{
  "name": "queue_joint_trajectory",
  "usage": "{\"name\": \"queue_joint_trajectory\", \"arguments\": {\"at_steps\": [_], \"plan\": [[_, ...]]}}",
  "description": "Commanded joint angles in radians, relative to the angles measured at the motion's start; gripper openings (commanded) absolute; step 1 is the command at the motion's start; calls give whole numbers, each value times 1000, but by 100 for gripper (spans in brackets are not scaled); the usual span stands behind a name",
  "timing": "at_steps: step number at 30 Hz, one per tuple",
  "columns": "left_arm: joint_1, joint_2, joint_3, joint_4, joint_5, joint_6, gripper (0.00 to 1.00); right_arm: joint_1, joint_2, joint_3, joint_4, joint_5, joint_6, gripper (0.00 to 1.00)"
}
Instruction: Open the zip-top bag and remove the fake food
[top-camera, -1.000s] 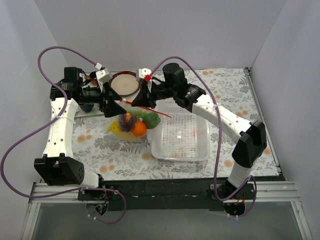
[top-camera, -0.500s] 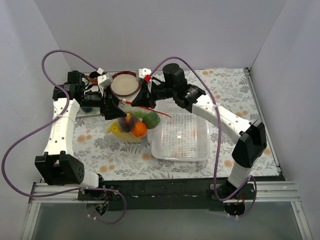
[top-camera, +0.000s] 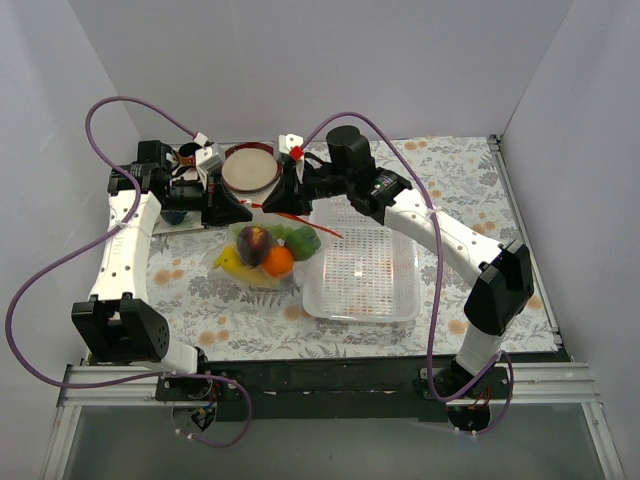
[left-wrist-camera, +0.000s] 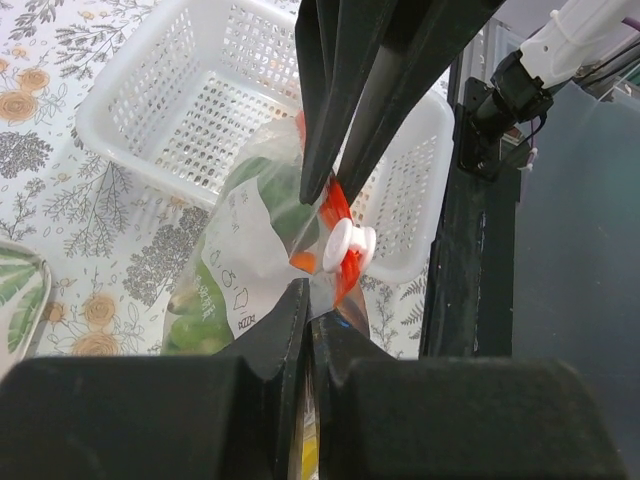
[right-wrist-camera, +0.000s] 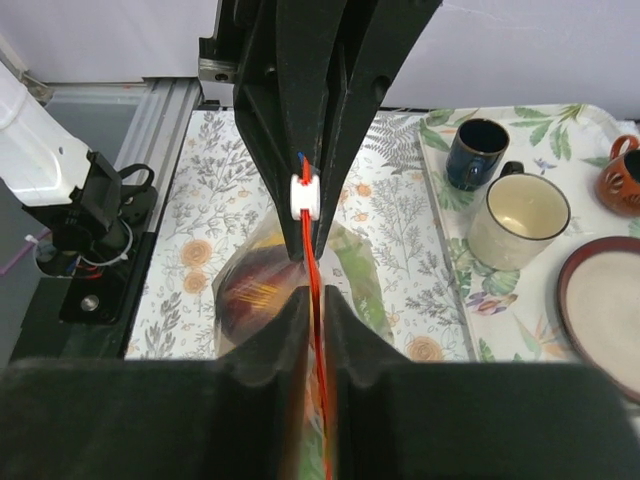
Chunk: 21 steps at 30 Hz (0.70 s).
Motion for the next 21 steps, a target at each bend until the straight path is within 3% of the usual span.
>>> {"name": "queue_joint_trajectory", "arguments": {"at_steps": [1,4,13,21], "plan": [[-1,-9,37,-23,30,28,0,-3,-56,27,89,-12,16,33],[-5,-6,49,-34,34,31,0,0,-28,70,89,-22,22,54],[-14,0,54,-44,24,35,0,21,18,110,115,-41,39,55],[-19,-3,54,-55,19,32,0,26,53,127,108,-29,28,49]]}}
